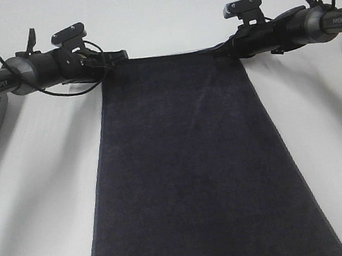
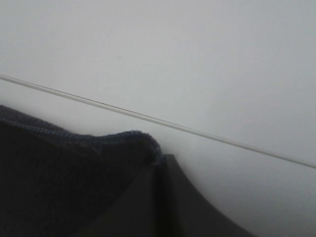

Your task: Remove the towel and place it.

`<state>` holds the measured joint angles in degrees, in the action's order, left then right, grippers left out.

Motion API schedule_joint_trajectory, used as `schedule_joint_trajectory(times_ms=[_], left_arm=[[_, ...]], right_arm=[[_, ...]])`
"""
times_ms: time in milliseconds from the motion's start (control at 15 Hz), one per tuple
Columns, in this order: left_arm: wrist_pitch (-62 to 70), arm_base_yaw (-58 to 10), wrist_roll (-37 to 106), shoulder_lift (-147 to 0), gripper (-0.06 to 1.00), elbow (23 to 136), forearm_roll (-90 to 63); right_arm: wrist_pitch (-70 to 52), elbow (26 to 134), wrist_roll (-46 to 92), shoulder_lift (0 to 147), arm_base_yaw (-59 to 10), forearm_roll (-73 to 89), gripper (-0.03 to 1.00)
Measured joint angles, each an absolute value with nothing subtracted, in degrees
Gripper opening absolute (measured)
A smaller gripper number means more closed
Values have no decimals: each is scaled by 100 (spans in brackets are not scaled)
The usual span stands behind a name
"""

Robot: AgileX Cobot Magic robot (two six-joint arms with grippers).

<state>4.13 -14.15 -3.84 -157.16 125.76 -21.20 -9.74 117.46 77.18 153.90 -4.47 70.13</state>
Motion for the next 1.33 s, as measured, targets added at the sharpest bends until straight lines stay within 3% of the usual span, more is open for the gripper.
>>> schedule_joint_trajectory(times_ms=[800, 1200, 1333], left_arm=[[413, -1404, -487, -15733, 0, 12576, -2120], [413, -1404, -487, -15733, 0, 12576, -2097], [413, -1404, -487, -15733, 0, 12576, -2063]], right_arm=[[-963, 11746, 7660, 15390, -447, 7168, 1], [-894, 11746, 7660, 15390, -447, 7168, 16], [-900, 11746, 7660, 15390, -435, 7168, 29]])
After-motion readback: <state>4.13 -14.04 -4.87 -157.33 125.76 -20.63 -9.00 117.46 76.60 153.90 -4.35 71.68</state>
